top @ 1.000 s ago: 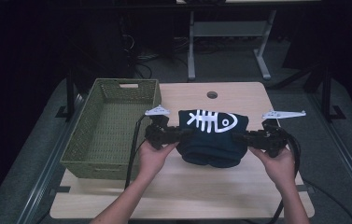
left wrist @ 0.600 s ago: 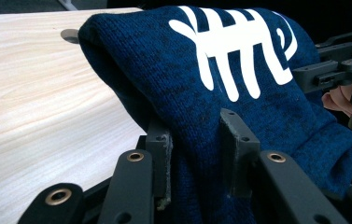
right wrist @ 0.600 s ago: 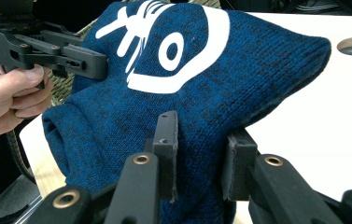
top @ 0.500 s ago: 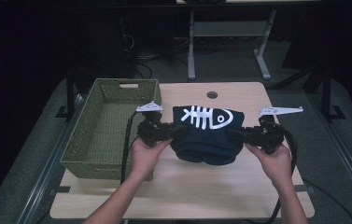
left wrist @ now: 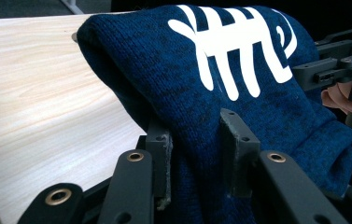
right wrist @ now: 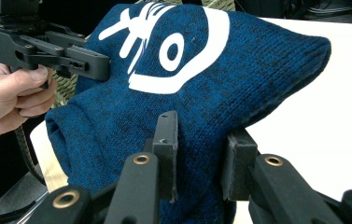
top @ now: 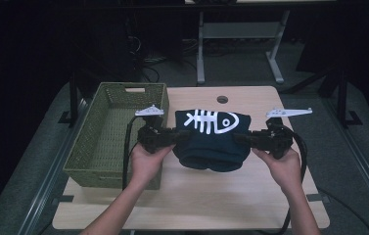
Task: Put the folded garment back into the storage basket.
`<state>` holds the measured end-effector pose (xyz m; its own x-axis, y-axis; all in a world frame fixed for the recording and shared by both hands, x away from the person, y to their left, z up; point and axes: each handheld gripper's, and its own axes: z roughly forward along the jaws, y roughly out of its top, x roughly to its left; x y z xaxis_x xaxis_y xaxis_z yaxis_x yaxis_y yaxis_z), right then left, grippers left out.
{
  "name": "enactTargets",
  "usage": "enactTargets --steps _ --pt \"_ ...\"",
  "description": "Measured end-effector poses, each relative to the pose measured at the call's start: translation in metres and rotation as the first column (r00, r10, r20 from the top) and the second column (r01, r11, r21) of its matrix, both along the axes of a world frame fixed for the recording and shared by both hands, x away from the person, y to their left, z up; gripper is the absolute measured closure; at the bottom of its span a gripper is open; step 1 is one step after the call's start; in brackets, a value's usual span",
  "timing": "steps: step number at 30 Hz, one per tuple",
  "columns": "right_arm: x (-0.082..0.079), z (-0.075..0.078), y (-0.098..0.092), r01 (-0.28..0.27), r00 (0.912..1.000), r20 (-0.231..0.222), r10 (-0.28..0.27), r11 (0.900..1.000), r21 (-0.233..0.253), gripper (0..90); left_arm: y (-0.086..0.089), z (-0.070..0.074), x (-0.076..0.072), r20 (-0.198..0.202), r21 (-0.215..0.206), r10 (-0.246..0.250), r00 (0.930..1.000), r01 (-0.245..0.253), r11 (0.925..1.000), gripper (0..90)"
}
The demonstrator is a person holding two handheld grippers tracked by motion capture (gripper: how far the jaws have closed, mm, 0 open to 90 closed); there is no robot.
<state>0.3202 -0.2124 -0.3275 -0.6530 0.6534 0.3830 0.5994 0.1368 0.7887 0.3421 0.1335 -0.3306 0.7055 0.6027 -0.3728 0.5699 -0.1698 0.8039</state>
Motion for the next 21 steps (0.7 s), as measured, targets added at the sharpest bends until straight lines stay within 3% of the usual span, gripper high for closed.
enactTargets --steps 21 --pt "0.016 0.012 0.028 -0.055 0.9985 -0.001 0.055 0.998 0.006 70.7 0.031 0.013 0.002 0.003 -0.004 0.036 0.9993 -0.036 0.9993 67.8"
